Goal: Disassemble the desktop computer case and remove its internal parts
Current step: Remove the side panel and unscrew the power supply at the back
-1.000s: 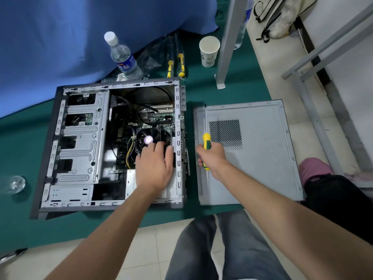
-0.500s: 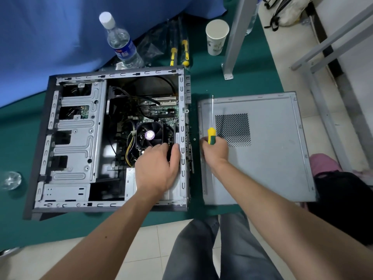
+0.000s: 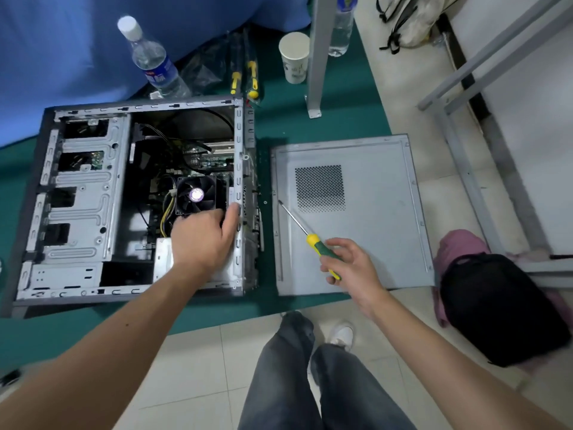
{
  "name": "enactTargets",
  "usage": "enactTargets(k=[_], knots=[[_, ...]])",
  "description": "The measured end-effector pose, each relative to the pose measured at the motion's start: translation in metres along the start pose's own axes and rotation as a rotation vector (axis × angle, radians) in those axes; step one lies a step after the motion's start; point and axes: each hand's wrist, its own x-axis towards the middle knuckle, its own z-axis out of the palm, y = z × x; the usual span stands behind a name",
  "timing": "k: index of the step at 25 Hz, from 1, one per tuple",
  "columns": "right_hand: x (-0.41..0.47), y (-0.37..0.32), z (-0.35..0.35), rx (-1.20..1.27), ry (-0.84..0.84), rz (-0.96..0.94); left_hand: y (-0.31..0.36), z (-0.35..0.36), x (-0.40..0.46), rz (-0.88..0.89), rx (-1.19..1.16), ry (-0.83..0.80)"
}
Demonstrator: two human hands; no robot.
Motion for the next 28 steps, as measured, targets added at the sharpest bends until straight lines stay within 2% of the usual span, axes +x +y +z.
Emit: enactTargets(k=[4, 8, 15, 28], knots=[[-0.015, 0.005, -0.036, -0.096, 0.006, 0.022, 0.013, 0.007, -0.015, -0.103, 0.02, -0.04], [-0.022, 0.017, -0.047, -0.235, -0.119, 0.027, 0.011, 0.013, -0.025, -0.066, 0.049, 0.014], [-0.008, 0.025, -0.035, -0.302, -0.155, 0.067, 0.008, 0.018, -0.022, -0.056, 0.057, 0.052], [-0.007, 0.035, -0.03, -0.241, -0.158, 0.082, 0.01, 0.018, -0.023, -0.072, 0.055, 0.04]])
